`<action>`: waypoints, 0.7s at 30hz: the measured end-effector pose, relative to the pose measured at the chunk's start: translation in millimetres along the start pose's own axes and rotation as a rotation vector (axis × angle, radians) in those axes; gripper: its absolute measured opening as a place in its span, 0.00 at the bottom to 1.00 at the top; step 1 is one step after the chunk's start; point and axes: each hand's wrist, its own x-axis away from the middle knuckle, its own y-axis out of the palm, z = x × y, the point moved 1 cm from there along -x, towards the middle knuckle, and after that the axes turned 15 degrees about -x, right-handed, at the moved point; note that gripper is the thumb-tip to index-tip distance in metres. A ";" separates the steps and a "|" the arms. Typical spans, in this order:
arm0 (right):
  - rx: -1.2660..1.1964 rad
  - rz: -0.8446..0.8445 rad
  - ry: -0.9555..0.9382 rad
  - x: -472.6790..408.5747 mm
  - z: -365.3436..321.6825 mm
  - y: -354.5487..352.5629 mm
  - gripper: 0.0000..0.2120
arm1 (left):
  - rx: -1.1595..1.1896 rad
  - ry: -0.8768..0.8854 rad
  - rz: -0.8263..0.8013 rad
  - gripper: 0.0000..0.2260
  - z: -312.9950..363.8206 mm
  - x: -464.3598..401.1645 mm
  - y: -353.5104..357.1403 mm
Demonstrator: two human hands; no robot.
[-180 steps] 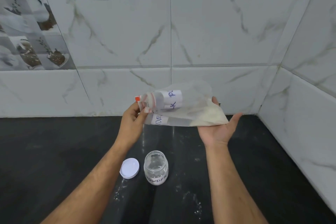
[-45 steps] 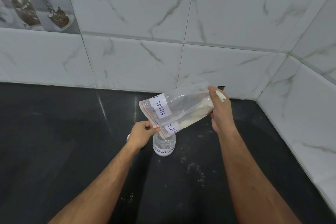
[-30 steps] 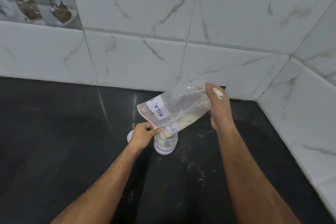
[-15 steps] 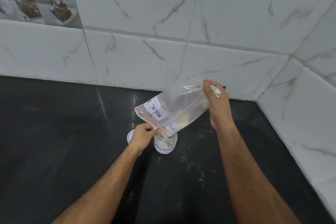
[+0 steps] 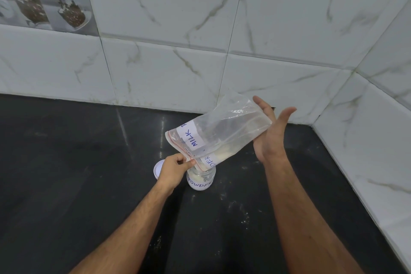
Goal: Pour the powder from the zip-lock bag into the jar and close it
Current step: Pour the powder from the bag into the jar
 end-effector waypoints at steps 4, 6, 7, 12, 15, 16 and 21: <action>-0.021 -0.006 0.023 2.5 0.3 -1.4 0.67 | 0.031 0.017 -0.001 0.05 0.8 1.0 0.7; -0.026 -0.012 0.029 4.7 0.5 -1.8 0.68 | 0.037 0.022 -0.007 0.06 0.4 0.5 0.7; -0.026 -0.014 0.034 5.5 1.8 -2.3 0.68 | 0.038 0.024 -0.008 0.06 0.7 0.7 0.7; 0.090 -0.116 0.070 13.3 14.7 -3.8 0.62 | 0.068 0.024 -0.011 0.03 1.4 1.6 1.0; 0.086 -0.170 0.106 15.2 17.0 -4.2 0.58 | 0.073 0.013 -0.019 0.03 1.8 2.2 1.4; 0.093 -0.193 0.096 14.8 16.5 -3.3 0.57 | 0.078 0.007 -0.019 0.04 1.6 2.0 1.2; 0.149 -0.181 0.051 16.4 20.2 -0.7 0.56 | 0.096 -0.009 -0.032 0.03 -1.2 0.3 3.5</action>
